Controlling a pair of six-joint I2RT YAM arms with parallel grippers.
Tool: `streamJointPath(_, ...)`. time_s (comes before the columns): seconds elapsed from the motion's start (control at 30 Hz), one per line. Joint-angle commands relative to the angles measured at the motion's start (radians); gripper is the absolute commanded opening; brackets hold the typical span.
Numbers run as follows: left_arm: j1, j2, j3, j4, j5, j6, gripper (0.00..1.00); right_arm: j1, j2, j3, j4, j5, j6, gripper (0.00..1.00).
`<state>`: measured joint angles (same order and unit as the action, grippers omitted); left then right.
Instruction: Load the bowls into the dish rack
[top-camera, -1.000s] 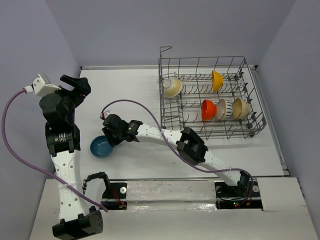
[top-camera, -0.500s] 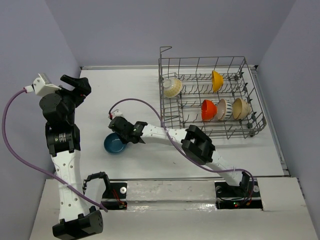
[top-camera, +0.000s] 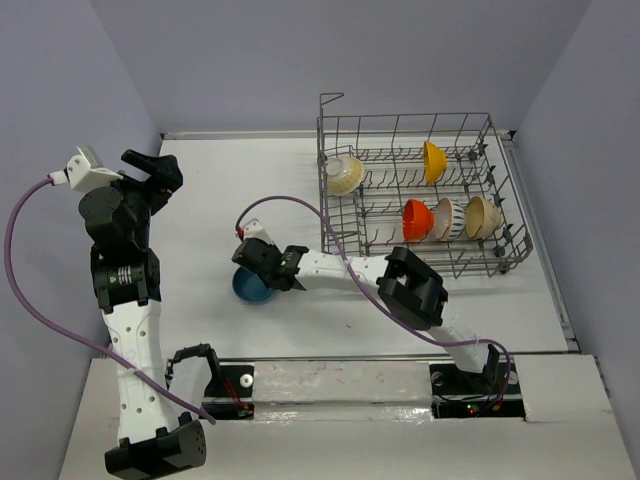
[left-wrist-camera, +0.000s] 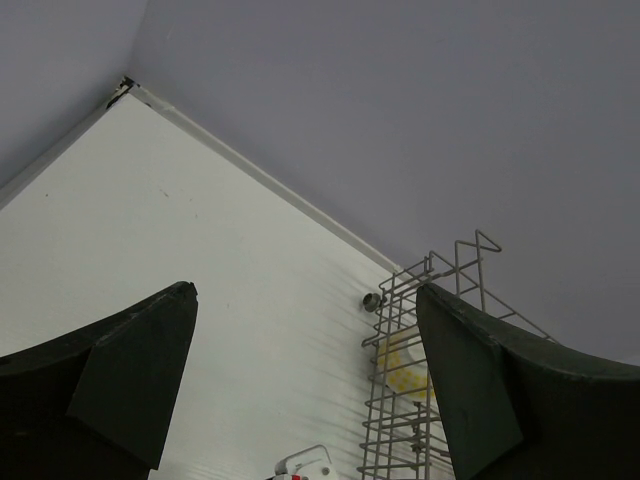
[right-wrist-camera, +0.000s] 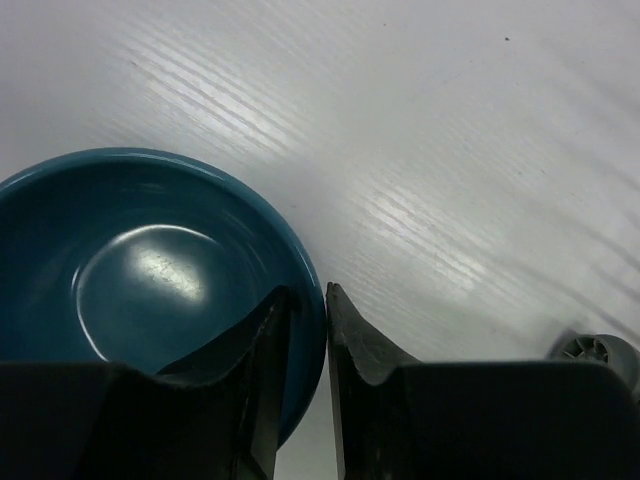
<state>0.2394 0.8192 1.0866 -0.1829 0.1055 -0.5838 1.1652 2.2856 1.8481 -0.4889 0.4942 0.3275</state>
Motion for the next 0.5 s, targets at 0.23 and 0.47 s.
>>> streamJointPath(0.23, 0.005, -0.015, -0.007, 0.054, 0.022, 0.013, 0.99, -0.030, -0.075, -0.055, 0.004, 0.086, -0.005, 0.44)
streamJointPath(0.47, 0.003, -0.015, -0.013, 0.063, 0.023, 0.013, 0.99, -0.030, -0.127, -0.035, -0.002, 0.093, -0.019, 0.48)
